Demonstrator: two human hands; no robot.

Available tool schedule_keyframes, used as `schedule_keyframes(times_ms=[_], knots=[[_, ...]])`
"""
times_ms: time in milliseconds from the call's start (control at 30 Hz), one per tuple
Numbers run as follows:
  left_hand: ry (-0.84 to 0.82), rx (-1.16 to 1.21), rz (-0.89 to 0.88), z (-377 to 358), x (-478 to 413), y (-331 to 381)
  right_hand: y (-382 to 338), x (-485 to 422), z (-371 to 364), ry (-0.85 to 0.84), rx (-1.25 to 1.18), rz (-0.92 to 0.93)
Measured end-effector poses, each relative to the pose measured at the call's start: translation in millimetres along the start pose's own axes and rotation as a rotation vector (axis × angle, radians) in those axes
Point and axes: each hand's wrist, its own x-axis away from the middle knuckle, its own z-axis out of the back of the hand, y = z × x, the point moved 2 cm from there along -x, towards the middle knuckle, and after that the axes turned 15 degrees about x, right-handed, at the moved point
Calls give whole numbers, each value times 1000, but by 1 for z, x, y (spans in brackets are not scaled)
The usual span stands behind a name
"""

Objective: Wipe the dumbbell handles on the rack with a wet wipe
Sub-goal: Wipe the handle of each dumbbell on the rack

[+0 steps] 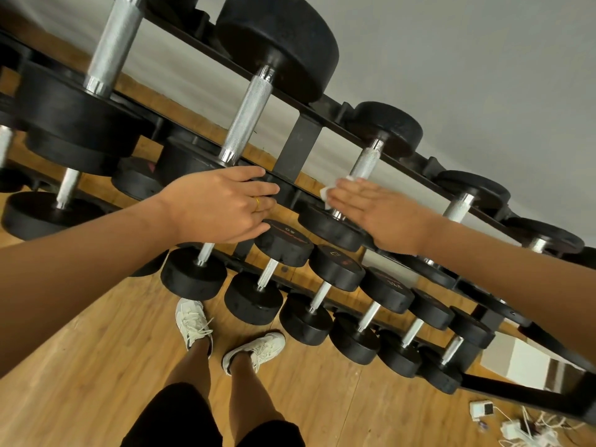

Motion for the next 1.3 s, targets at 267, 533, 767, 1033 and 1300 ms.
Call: schedule_keyframes(times_ms=[267,533,767,1033,1300], knots=[[-24,-13,6,-1,0,0,4,3,-1,32,-51,-94],[-122,-20,44,5,-1,0,14,-5,-3,156,-4,-4],[-203,-8,73,15,-7,2,15,-14,10,277,35,-99],[-310,-8,77,23,-14,0,-9,-4,3,409,-466,-517],[-359,-70,33,19,-22,0,-89,49,-25,829,-1291,-1430]])
